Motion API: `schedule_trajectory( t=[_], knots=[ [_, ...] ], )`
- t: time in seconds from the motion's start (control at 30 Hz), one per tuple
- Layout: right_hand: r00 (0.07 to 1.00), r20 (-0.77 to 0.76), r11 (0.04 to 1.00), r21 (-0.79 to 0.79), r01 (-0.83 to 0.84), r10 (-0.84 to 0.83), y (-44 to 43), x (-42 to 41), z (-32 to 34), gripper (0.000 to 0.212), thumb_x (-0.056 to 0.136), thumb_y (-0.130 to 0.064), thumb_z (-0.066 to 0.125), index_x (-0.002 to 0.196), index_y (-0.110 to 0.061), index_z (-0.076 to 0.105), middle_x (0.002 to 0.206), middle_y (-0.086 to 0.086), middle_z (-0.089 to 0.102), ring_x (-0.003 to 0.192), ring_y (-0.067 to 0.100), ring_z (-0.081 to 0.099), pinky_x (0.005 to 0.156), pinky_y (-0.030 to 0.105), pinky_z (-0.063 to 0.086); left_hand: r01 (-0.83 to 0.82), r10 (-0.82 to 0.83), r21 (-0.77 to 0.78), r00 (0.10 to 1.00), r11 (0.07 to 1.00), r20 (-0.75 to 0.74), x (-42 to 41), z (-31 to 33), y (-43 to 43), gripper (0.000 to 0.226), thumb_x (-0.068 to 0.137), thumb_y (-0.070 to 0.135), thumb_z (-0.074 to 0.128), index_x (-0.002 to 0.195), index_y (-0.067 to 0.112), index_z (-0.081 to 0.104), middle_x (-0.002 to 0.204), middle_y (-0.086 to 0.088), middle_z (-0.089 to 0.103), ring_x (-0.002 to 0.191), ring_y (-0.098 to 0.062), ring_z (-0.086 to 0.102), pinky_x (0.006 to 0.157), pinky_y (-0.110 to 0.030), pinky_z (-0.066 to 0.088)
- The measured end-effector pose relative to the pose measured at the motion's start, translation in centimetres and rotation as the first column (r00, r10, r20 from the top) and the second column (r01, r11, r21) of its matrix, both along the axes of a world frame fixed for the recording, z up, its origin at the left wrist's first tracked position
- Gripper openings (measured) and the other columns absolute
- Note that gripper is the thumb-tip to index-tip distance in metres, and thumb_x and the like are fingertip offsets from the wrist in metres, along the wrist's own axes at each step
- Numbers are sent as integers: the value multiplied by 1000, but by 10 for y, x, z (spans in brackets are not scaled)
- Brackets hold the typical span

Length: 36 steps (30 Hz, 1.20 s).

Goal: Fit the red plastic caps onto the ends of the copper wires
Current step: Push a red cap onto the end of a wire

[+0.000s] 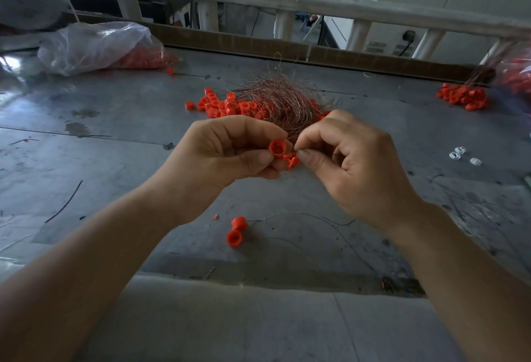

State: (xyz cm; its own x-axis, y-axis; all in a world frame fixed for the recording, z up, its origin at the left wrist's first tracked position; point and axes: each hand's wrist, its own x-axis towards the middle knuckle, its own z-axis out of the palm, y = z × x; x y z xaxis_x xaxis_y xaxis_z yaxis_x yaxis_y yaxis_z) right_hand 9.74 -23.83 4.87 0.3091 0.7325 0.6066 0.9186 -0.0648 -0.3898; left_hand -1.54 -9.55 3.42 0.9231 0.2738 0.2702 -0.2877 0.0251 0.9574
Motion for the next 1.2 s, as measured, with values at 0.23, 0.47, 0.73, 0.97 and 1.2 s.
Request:
schedule_trajectory(
  t=[0.23,0.47,0.73,0.97,1.2],
  knots=[
    [999,-40,1000,3,-23,23,-1,1,0,4,78,-8,62,77,-8,66,73,-18,46,64,-6,45,60,6,35,19,-19,-45,1000,999,-9,0,-1,1,32,67,0,59,87,18,75,84,-3,73,75,-13,70,66,-19,54],
    [922,-370,994,63,-92,109,-2,-1,3,18,78,-9,57,79,-27,59,72,-13,55,64,1,54,58,12,42,18,-15,-119,1000,993,23,1,1,1,27,65,-2,67,84,14,75,79,-4,73,71,-13,69,64,-19,54],
    [740,-663,987,-9,-157,112,4,-5,1,34,72,5,69,79,-21,48,61,-6,59,58,3,55,58,21,47,105,-99,-163,994,981,46,2,-1,-4,26,60,10,66,83,13,76,81,-6,73,71,-13,69,62,-19,54],
    [825,-566,991,-110,-74,-1,-1,8,4,21,75,-10,71,76,-23,55,68,-7,62,65,6,60,64,24,51,72,-72,-185,997,980,7,4,-2,-3,25,58,11,67,82,13,75,77,-5,72,71,-13,69,63,-18,54],
    [874,-206,874,-324,363,-439,-23,61,-1,7,80,-21,68,74,-23,65,68,-13,59,65,1,53,62,22,38,25,-30,-169,999,985,-31,3,-2,-4,25,65,0,60,81,11,75,77,-6,72,72,-14,70,64,-19,54]
  ],
)
